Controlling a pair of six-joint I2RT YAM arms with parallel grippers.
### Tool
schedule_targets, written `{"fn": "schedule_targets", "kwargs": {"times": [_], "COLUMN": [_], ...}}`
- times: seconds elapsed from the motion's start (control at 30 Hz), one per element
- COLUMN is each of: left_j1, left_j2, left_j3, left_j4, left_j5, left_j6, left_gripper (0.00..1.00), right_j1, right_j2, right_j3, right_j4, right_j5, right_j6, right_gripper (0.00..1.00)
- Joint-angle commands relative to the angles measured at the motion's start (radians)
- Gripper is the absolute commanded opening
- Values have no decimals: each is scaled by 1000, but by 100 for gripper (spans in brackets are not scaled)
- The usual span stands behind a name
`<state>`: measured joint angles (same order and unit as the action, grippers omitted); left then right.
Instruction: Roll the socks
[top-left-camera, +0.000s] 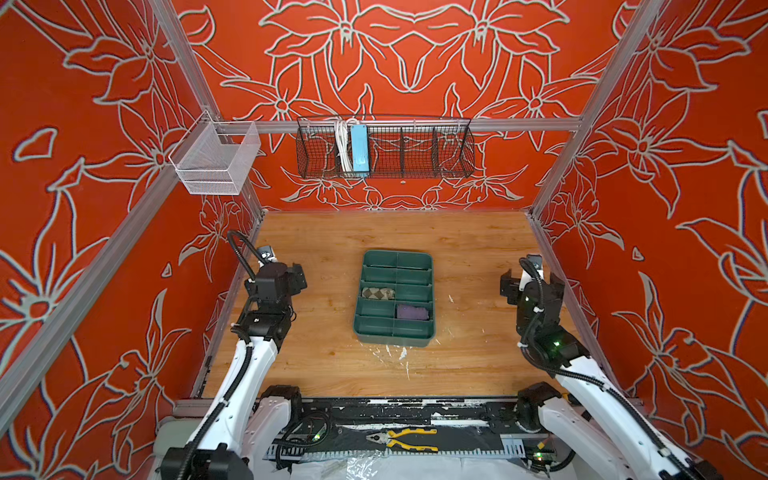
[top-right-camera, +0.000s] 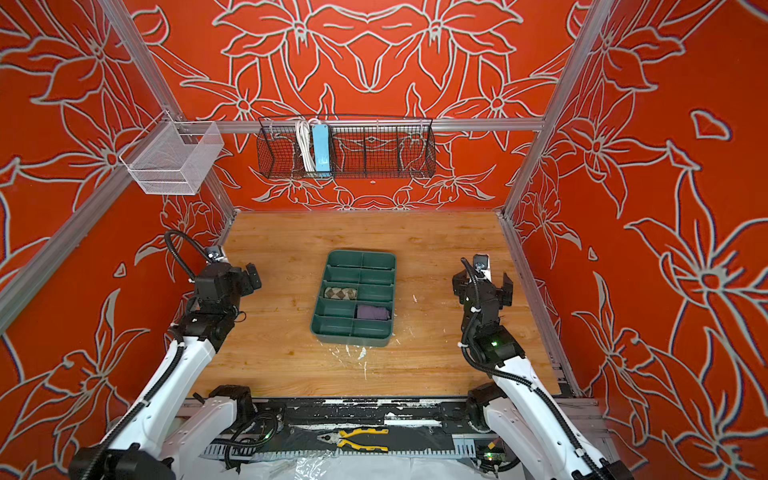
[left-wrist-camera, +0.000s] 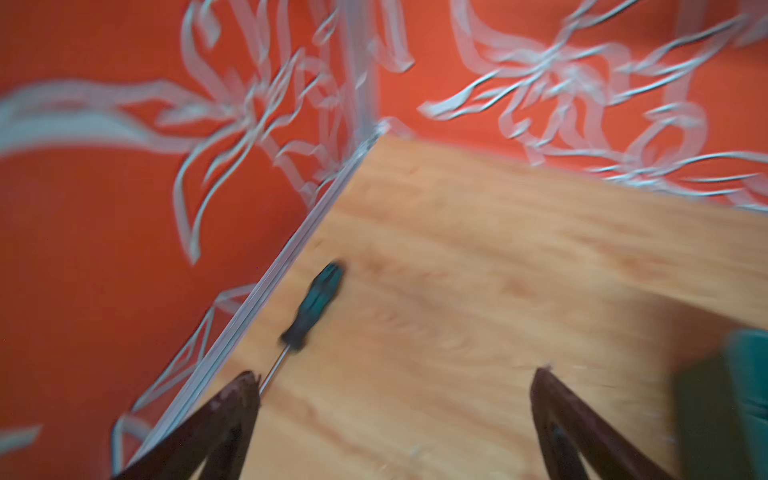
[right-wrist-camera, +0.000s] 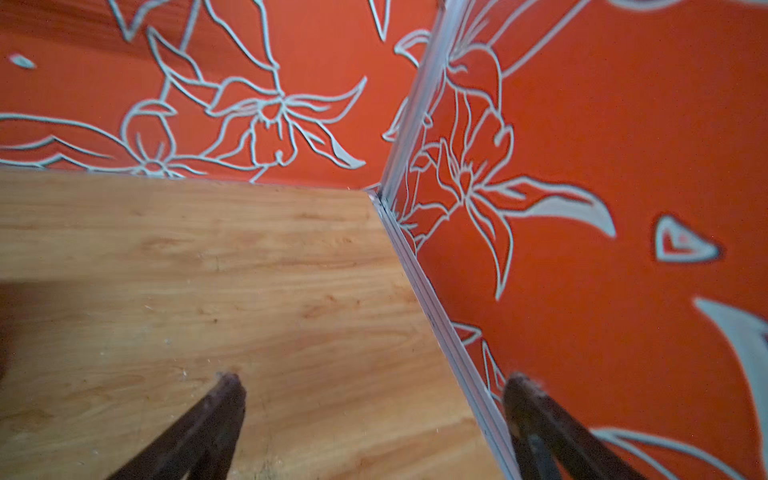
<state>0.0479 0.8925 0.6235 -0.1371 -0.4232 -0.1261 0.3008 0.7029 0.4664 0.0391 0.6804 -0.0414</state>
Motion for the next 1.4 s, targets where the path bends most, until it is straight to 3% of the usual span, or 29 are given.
{"fn": "schedule_targets", "kwargs": {"times": [0.0,0.2,0.4,0.53,0.63,0.73,0.87,0.93,1.1,1.37], "left_j1": [22,23,29,36,35,32,32,33,34,34], "left_j2": [2,68,264,302,332,369,426,446,466,461], "left_j3": [-77,-236,-251,-233,-336,-408,-310,-247,-239,-238], "left_j4": [67,327,510,543,755,900,779,682,693,688], "left_j5": [-5,106,242,335,529,649,679,648,545,541], "left_j6": [-81,-18,11,39,121,178,197,181,128,128], "left_gripper": [99,99,100,99,100,97,97,97,97,97], "right_j1": [-4,-15,-63,-139,-219,-267,-275,-281,-287,-291], "right_j2": [-43,-18,224,403,520,625,703,693,706,694], "right_j3": [-120,-340,-331,-316,-268,-262,-218,-202,-182,-173], "right_j4": [66,404,603,802,817,890,888,840,827,792], "right_j5": [93,33,-81,-296,-499,-697,-841,-852,-841,-828], "right_j6": [129,98,60,29,20,0,-48,-51,-36,-35], "right_gripper": [98,98,97,97,96,96,98,98,98,98]}}
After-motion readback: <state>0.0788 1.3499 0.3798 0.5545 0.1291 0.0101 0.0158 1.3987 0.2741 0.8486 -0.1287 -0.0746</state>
